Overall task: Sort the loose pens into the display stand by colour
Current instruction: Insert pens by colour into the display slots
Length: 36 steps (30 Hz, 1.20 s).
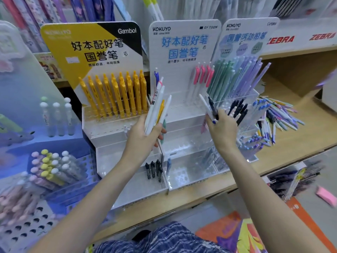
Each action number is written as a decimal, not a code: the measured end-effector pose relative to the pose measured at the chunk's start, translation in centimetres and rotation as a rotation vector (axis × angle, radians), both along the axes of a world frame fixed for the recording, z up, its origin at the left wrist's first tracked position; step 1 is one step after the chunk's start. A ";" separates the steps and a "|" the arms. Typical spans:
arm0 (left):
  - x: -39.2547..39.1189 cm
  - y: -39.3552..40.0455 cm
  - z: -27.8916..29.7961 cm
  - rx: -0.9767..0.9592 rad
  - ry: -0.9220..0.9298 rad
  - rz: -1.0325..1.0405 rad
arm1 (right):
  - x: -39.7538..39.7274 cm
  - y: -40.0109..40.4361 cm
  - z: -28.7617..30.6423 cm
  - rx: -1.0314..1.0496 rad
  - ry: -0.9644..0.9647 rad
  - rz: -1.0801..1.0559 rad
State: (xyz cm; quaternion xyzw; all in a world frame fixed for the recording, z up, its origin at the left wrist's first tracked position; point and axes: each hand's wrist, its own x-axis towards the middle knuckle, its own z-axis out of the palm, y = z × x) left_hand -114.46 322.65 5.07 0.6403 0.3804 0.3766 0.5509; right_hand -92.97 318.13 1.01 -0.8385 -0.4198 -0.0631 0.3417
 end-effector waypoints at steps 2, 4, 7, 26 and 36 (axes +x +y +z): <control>0.2 0.0 -0.2 -0.007 -0.012 0.018 | -0.3 0.4 -0.1 -0.039 0.016 -0.043; 0.3 -0.2 -0.3 -0.028 -0.019 0.026 | -0.3 0.6 -0.1 -0.041 0.022 -0.063; 0.4 -0.3 -0.5 -0.042 -0.021 0.029 | 0.1 0.6 -0.2 -0.035 0.023 -0.034; 1.3 -0.5 0.1 -0.402 -0.132 -0.142 | -1.4 -2.0 3.5 0.145 0.413 0.046; 0.5 0.2 0.7 -0.449 -0.137 -0.198 | -2.1 -2.2 6.8 0.320 1.072 0.284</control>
